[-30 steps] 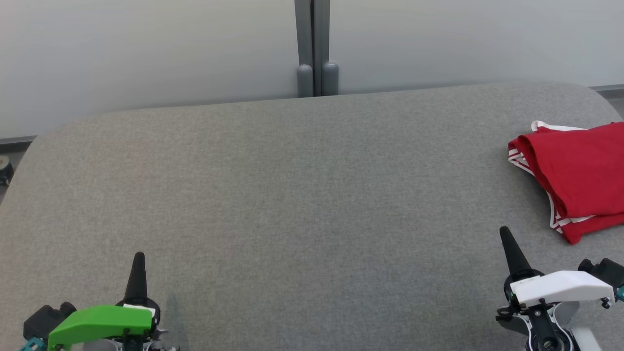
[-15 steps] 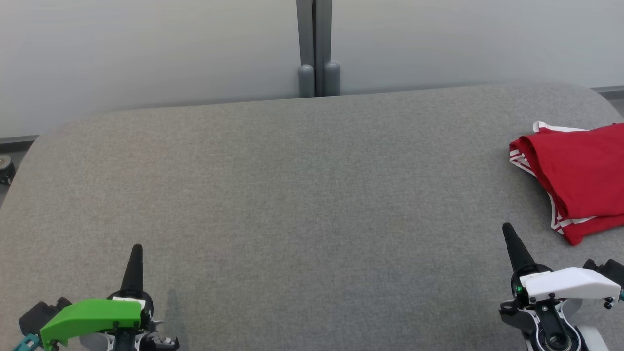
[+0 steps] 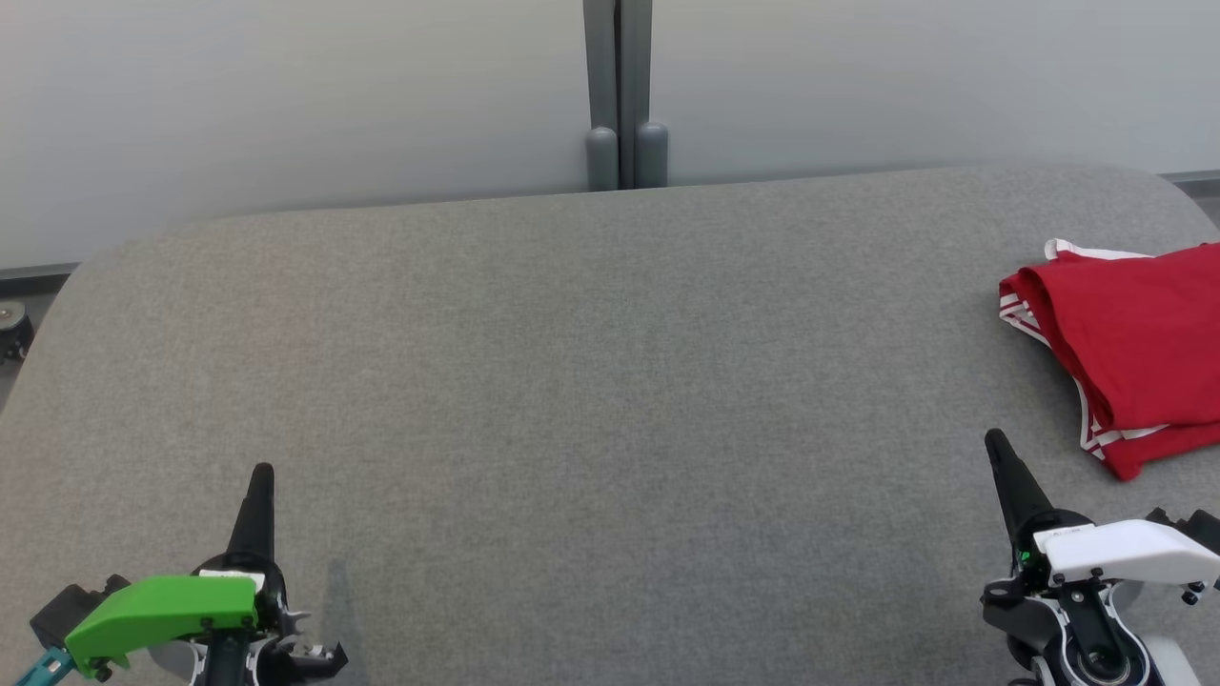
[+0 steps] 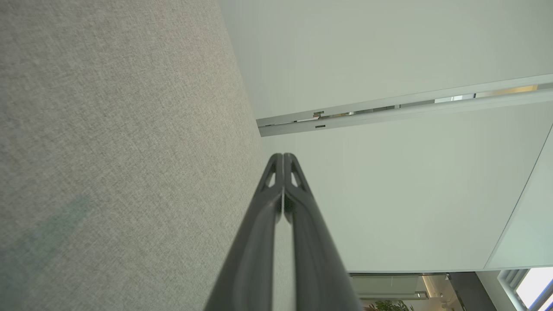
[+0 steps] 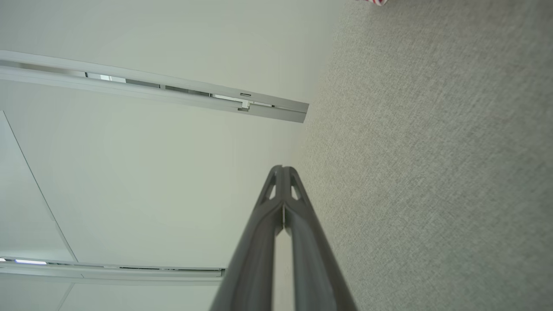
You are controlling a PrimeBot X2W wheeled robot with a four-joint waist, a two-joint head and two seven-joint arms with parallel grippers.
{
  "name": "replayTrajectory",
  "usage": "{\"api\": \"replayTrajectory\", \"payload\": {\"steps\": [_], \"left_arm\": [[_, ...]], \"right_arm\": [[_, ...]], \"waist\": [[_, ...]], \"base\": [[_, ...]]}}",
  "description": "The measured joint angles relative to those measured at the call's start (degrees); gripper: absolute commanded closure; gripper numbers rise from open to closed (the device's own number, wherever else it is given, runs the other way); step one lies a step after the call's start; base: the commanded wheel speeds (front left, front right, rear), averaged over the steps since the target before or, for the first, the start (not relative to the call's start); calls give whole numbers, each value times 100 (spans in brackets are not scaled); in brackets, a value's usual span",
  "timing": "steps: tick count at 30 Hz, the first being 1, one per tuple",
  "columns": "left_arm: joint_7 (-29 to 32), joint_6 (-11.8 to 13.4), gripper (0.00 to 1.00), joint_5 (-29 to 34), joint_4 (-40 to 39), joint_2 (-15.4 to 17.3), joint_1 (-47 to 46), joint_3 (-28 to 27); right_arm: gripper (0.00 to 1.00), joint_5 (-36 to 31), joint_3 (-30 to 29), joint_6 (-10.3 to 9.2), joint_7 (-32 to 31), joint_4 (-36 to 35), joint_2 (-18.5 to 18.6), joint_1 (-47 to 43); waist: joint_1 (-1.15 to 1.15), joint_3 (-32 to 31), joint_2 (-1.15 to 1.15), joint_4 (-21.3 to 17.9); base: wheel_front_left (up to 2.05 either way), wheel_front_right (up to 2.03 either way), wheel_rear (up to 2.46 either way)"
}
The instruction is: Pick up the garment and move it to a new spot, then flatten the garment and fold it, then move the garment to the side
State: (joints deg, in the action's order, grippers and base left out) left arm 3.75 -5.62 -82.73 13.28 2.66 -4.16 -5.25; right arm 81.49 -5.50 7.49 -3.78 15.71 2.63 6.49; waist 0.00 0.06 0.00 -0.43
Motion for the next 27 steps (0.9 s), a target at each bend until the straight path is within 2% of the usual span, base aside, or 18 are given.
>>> {"api": "replayTrajectory", "payload": {"steps": [27], "left_arm": [[276,-18,100,-951,-62,2,-193,-138]], "right_arm": [[100,1071,-115,0,-283,-100,9,29]], "waist": [[0,-12,0,42]], "base": [[0,0,0]]}}
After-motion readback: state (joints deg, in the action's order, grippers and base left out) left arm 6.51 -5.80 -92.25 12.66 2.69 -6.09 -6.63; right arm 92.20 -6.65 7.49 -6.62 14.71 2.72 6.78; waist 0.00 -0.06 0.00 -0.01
